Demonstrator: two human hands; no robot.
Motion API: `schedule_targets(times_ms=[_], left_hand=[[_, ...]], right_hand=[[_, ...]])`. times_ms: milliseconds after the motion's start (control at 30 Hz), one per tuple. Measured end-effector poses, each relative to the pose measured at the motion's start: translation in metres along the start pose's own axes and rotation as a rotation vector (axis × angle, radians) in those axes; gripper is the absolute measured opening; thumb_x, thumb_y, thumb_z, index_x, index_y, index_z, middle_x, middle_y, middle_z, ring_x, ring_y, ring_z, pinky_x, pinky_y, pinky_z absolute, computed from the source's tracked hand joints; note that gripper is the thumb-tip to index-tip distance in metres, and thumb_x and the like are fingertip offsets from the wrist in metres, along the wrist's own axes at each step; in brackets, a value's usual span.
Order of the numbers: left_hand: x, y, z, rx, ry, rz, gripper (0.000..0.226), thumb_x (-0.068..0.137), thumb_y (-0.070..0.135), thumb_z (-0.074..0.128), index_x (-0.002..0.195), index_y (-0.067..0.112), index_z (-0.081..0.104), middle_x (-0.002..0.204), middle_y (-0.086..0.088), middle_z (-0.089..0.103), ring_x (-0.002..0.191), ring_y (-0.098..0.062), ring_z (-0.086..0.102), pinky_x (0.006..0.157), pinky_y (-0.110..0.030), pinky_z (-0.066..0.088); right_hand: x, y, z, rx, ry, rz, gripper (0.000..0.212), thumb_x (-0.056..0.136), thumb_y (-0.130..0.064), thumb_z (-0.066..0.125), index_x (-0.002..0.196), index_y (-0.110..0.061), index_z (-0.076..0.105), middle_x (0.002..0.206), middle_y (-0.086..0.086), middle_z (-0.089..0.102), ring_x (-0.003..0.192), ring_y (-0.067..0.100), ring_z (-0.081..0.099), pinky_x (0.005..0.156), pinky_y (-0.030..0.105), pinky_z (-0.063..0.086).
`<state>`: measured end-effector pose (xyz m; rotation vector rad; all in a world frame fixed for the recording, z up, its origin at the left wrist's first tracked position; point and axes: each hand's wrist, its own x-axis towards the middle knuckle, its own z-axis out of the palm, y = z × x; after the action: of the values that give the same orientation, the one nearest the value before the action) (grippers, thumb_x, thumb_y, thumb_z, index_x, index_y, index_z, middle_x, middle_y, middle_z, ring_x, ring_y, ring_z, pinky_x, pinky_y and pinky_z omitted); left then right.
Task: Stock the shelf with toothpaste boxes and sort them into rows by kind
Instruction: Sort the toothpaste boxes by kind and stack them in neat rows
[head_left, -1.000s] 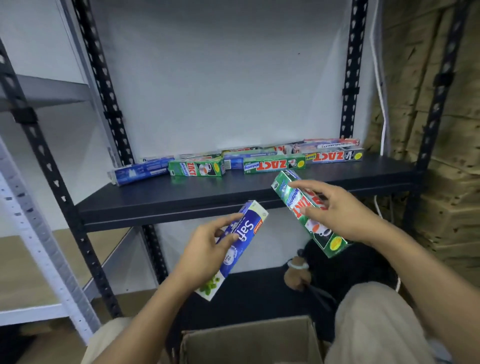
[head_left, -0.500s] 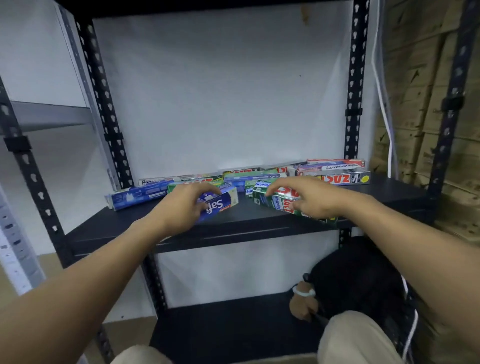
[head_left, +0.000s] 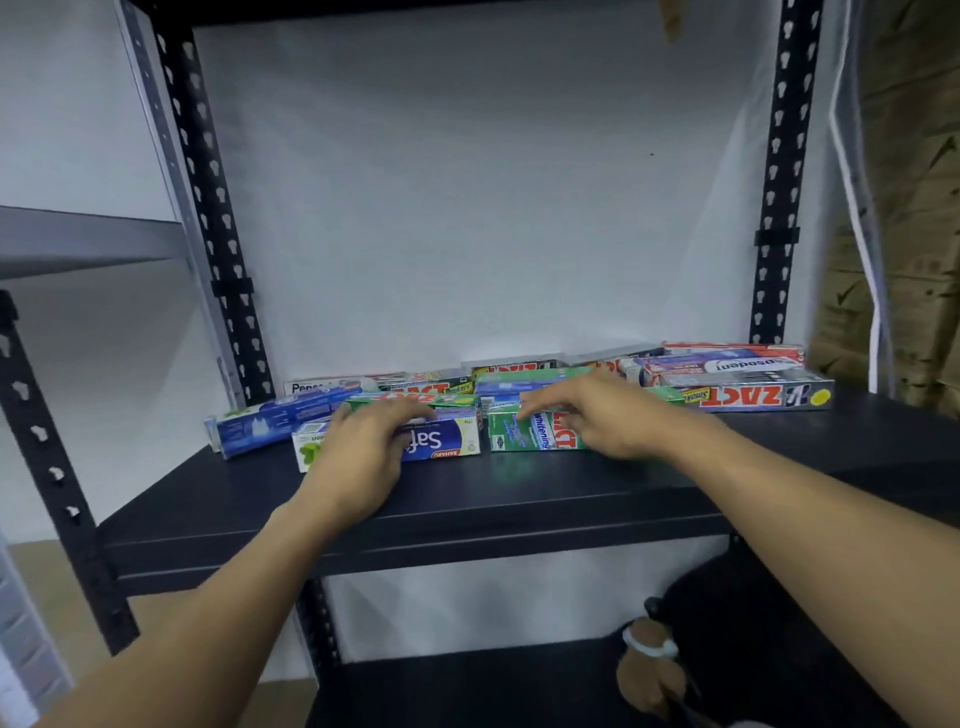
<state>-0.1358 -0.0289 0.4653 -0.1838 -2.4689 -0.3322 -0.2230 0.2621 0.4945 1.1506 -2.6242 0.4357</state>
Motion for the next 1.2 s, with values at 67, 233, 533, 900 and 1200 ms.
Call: schedule_targets(times_ms=[67,233,533,900,1200], left_hand=[[-0.003,-0.006,0.003,0.137,0.071,-0.12,0.041,0.096,0.034,0.061,0.135,0.041,0.052,0.151,0.01,0.045,0.144,-0.015,0.035,0.117,-0.067,0.009],[-0.005,-0.012,0.003,0.099,-0.047,-0.421,0.062,0.09,0.068,0.052,0.145,0.042,0.04,0.158,0.007,0.03,0.151,-0.025,0.011,0.111,-0.074,0.013],[-0.009,-0.01,0.002,-0.005,-0.04,-0.415,0.055,0.096,0.047,0.057,0.147,0.04,0.038,0.159,0.006,0.027,0.148,-0.019,0.008,0.112,-0.06,0.028],[-0.012,-0.017,-0.004,-0.189,0.218,-0.638,0.033,0.092,0.028,0.069,0.123,0.027,0.059,0.135,-0.004,0.038,0.115,-0.025,0.053,0.094,-0.034,0.042],[0.007,-0.043,-0.01,-0.23,0.318,-0.59,0.017,0.087,0.036,0.075,0.103,0.03,0.073,0.116,0.002,0.065,0.104,-0.01,0.06,0.095,-0.034,0.049]], right_hand=[[0.002,0.003,0.017,-0.064,0.102,-0.003,0.062,0.089,0.0,0.049,0.128,-0.048,0.053,0.137,-0.009,0.061,0.124,0.023,0.056,0.105,0.043,0.045],[-0.005,0.008,0.036,-0.098,0.345,-0.018,0.059,0.092,-0.015,0.059,0.147,-0.034,0.044,0.145,-0.012,0.053,0.132,0.014,0.046,0.112,0.03,0.028],[0.007,0.003,0.03,-0.154,0.312,0.013,0.033,0.099,-0.046,0.049,0.127,-0.034,0.06,0.128,-0.012,0.062,0.121,0.014,0.055,0.099,0.037,0.043],[0.076,-0.052,0.033,-0.131,0.074,-0.278,0.057,0.093,-0.055,0.058,0.145,-0.037,0.044,0.145,-0.011,0.049,0.132,0.013,0.04,0.111,0.037,0.035],[0.121,-0.083,0.048,-0.357,0.044,-0.398,0.064,0.092,-0.046,0.058,0.149,-0.026,0.037,0.137,0.0,0.053,0.123,0.024,0.047,0.098,0.043,0.046]])
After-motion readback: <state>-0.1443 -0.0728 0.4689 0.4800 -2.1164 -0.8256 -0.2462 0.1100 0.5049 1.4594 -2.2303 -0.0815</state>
